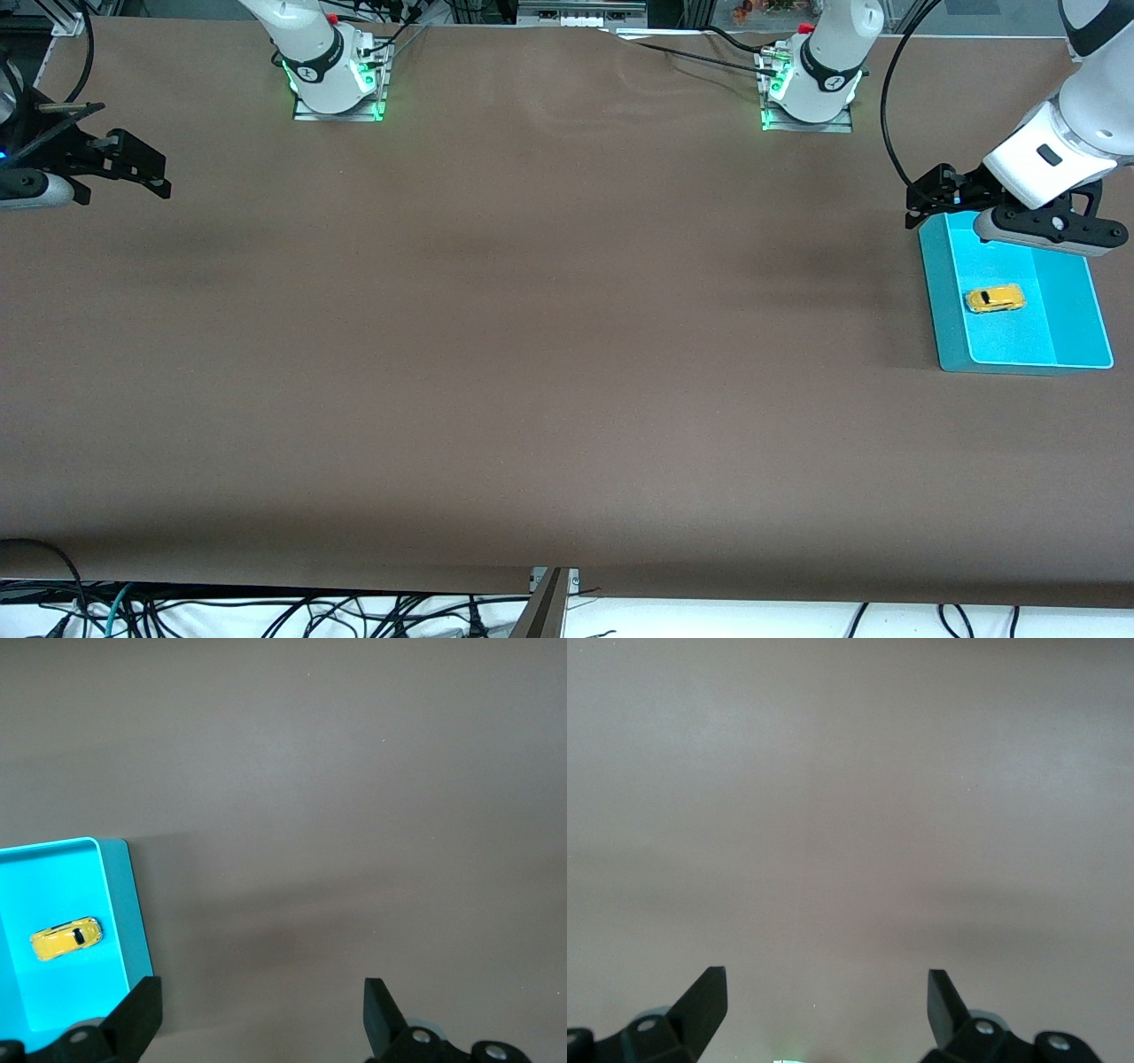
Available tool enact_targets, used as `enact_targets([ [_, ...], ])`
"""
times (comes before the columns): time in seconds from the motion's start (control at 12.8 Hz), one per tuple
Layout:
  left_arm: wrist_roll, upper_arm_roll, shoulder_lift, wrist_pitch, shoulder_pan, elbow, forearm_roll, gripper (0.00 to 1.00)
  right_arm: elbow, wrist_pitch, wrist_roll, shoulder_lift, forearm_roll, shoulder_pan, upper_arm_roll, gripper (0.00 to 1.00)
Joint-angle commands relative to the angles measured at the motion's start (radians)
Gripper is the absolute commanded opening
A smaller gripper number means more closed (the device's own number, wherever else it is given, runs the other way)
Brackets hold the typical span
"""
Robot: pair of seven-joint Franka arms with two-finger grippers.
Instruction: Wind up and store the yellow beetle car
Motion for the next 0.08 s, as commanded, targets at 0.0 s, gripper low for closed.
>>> enact_targets([
  [0.0,-0.012,0.014,0.008,0.013,-0.012,-0.002,-0.006,1.0,0.025,-0.02,0.004,0.007,0.002,-0.002,0.0,1.0],
])
